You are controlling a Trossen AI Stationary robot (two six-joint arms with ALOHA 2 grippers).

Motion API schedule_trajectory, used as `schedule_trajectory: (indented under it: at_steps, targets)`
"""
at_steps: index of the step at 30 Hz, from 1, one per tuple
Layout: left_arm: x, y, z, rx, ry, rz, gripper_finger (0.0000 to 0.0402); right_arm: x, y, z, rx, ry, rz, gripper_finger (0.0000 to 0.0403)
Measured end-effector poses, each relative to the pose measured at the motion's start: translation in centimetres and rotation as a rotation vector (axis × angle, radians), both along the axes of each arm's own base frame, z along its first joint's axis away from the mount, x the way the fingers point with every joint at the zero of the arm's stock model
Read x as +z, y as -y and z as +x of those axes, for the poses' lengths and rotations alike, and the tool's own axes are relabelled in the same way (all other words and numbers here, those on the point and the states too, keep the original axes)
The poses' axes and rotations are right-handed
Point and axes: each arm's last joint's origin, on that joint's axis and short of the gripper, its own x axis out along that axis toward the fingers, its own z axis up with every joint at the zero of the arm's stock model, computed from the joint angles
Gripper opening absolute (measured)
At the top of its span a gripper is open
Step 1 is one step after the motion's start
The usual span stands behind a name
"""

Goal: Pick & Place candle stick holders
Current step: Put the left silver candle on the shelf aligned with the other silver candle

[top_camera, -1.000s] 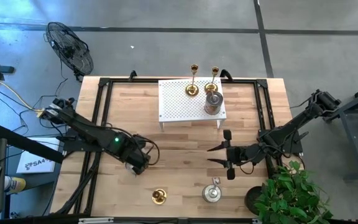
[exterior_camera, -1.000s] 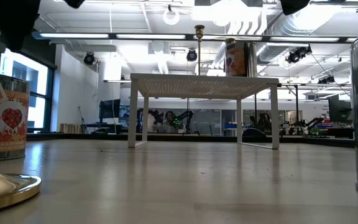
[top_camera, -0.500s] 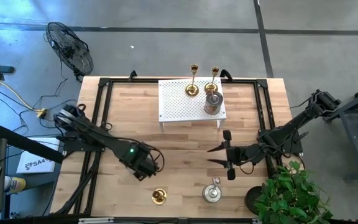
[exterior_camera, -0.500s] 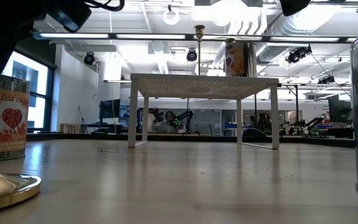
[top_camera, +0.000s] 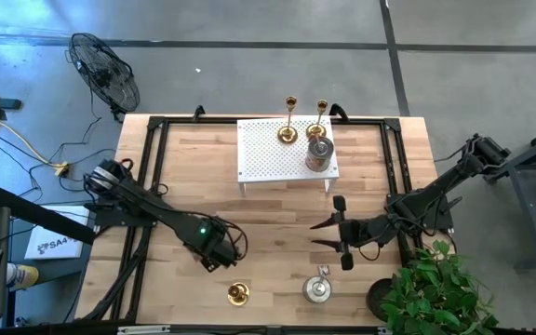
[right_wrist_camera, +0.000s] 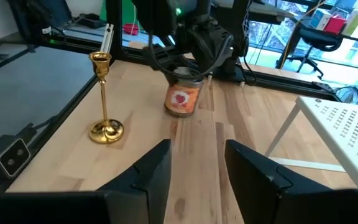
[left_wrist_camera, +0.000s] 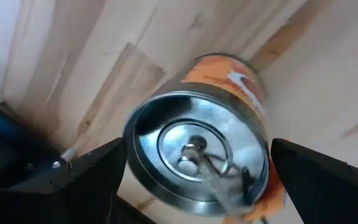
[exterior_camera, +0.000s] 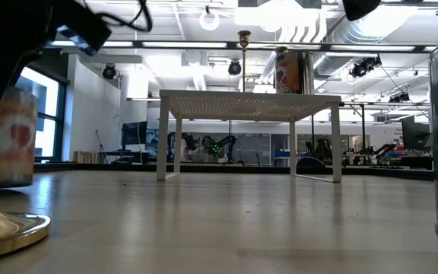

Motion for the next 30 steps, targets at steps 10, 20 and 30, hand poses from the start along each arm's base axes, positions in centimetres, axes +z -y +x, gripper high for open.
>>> schedule_trajectory:
  at_steps: [10, 20, 30]
  targets:
    - [-1.2, -0.2, -0.4, 0.016, -0.037, 0.001, 0.0388, 0.1, -0.1, 0.0, 0.025, 0.006, 0.014, 0.0145]
    - [-1.1, -0.2, -0.4, 0.012, -0.043, -0.003, 0.0388, 0.2, -0.1, 0.0, 0.022, 0.014, 0.012, 0.0142]
    - [0.2, 0.2, 0.4, 0.006, 0.017, -0.027, 0.0387, 0.2, -0.1, 0.0, 0.019, 0.015, 0.008, 0.0142]
